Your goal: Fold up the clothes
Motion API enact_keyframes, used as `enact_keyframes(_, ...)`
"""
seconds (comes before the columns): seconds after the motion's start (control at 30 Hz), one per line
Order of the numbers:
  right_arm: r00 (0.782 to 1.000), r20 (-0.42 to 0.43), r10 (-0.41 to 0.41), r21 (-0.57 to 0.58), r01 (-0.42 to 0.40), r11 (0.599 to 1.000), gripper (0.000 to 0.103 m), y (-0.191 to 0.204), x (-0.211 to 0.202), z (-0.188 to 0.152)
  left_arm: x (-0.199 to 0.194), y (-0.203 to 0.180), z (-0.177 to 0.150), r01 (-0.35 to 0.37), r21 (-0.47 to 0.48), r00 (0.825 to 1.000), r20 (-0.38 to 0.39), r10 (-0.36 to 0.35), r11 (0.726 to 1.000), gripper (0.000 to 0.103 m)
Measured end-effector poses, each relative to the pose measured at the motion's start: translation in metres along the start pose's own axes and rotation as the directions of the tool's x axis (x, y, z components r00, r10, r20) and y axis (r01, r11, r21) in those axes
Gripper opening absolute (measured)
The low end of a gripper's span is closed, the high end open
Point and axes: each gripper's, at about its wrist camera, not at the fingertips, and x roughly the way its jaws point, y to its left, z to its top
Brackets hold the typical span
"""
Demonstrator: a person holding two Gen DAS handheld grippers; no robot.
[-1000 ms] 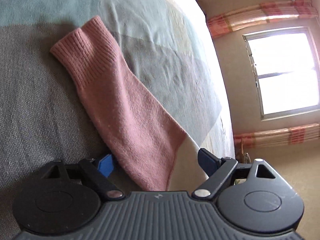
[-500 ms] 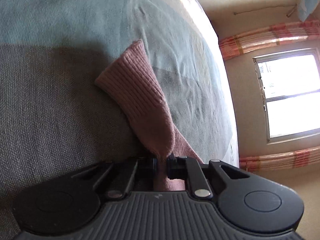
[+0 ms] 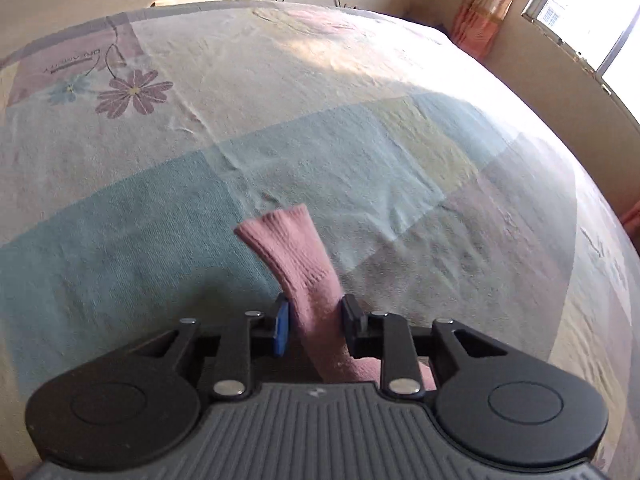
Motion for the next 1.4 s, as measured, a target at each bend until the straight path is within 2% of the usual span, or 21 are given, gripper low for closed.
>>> enact_keyframes(0.03,1.0,-0.014,0.002,-0.001,-0.002,1.0,0.103,0.0,0.0,0.002,-0.009,0.001,-0.002,-0.05,0.037,0.999,0.018,0.049,0.998,0.027)
enact_keyframes(0.1,0.999,-0.041,0.007,-0.003,-0.007,1.0,0.103,0.0,-0.001,0.006,-0.018,-0.011,-0.005,-0.058,0.123,0.998,0.045,0.053,0.991,0.034)
enact_keyframes(0.2,0.998,-0.047,0.042,-0.012,-0.042,0.999,0.103,-0.008,-0.011,0.018,-0.02,-0.042,-0.009,0.08,0.216,0.997,-0.008,-0.08,0.973,0.045)
enact_keyframes(0.3,0.999,-0.002,0.041,-0.039,-0.041,0.998,0.103,-0.022,-0.027,0.038,-0.019,-0.099,-0.032,0.245,0.339,0.969,-0.103,-0.223,0.908,0.045)
enact_keyframes(0.37,0.999,0.042,0.007,-0.075,-0.004,0.997,0.103,-0.037,-0.035,0.059,-0.021,-0.142,-0.05,0.353,0.416,0.935,-0.164,-0.313,0.838,0.045)
enact_keyframes(0.4,0.998,0.06,-0.024,-0.098,0.03,0.995,0.103,-0.045,-0.036,0.071,-0.023,-0.165,-0.062,0.384,0.475,0.923,-0.181,-0.339,0.792,0.046)
enact_keyframes(0.5,0.983,0.078,-0.164,-0.169,0.175,0.97,0.103,-0.076,-0.02,0.116,-0.029,-0.234,-0.097,0.449,0.642,0.887,-0.235,-0.398,0.621,0.051)
enact_keyframes(0.53,0.976,0.071,-0.205,-0.182,0.215,0.959,0.103,-0.089,-0.012,0.13,-0.029,-0.252,-0.108,0.46,0.683,0.878,-0.257,-0.404,0.567,0.052)
enact_keyframes(0.6,0.956,0.058,-0.288,-0.21,0.294,0.932,0.103,-0.113,0.005,0.158,-0.02,-0.29,-0.13,0.48,0.734,0.871,-0.336,-0.357,0.48,0.052)
enact_keyframes(0.63,0.949,0.032,-0.312,-0.206,0.312,0.927,0.103,-0.129,0.016,0.173,-0.014,-0.303,-0.138,0.482,0.742,0.873,-0.365,-0.324,0.466,0.052)
enact_keyframes(0.73,0.959,-0.178,-0.221,-0.048,0.216,0.975,0.103,-0.18,0.052,0.202,0.004,-0.338,-0.161,0.487,0.757,0.873,-0.437,-0.215,0.436,0.052)
enact_keyframes(0.77,0.956,-0.241,-0.17,0.014,0.178,0.984,0.103,-0.193,0.063,0.203,0.011,-0.342,-0.165,0.496,0.746,0.865,-0.469,-0.178,0.444,0.052)
enact_keyframes(0.8,0.955,-0.268,-0.129,0.063,0.151,0.986,0.103,-0.202,0.066,0.201,0.016,-0.339,-0.168,0.509,0.728,0.853,-0.499,-0.154,0.458,0.052)
enact_keyframes(0.83,0.956,-0.278,-0.097,0.092,0.127,0.988,0.103,-0.207,0.065,0.196,0.021,-0.334,-0.171,0.521,0.71,0.839,-0.528,-0.132,0.474,0.052)
enact_keyframes(0.9,0.956,-0.293,-0.025,0.13,0.066,0.989,0.103,-0.211,0.059,0.183,0.012,-0.322,-0.174,0.538,0.707,0.83,-0.54,-0.141,0.458,0.052)
enact_keyframes(0.97,0.955,-0.292,0.049,0.152,-0.004,0.988,0.103,-0.207,0.047,0.165,0.001,-0.306,-0.173,0.581,0.675,0.798,-0.583,-0.153,0.455,0.052)
enact_keyframes(1.13,0.971,-0.196,0.134,0.107,-0.114,0.988,0.103,-0.184,-0.005,0.115,-0.031,-0.262,-0.177,0.651,0.615,0.737,-0.654,-0.173,0.445,0.052)
enact_keyframes(1.27,0.968,-0.202,0.149,0.054,-0.141,0.989,0.103,-0.16,-0.034,0.076,-0.052,-0.237,-0.188,0.67,0.604,0.719,-0.674,-0.173,0.432,0.052)
enact_keyframes(1.4,0.944,-0.282,0.174,0.04,-0.17,0.985,0.103,-0.151,-0.044,0.039,-0.062,-0.223,-0.191,0.687,0.561,0.688,-0.707,-0.164,0.462,0.055)
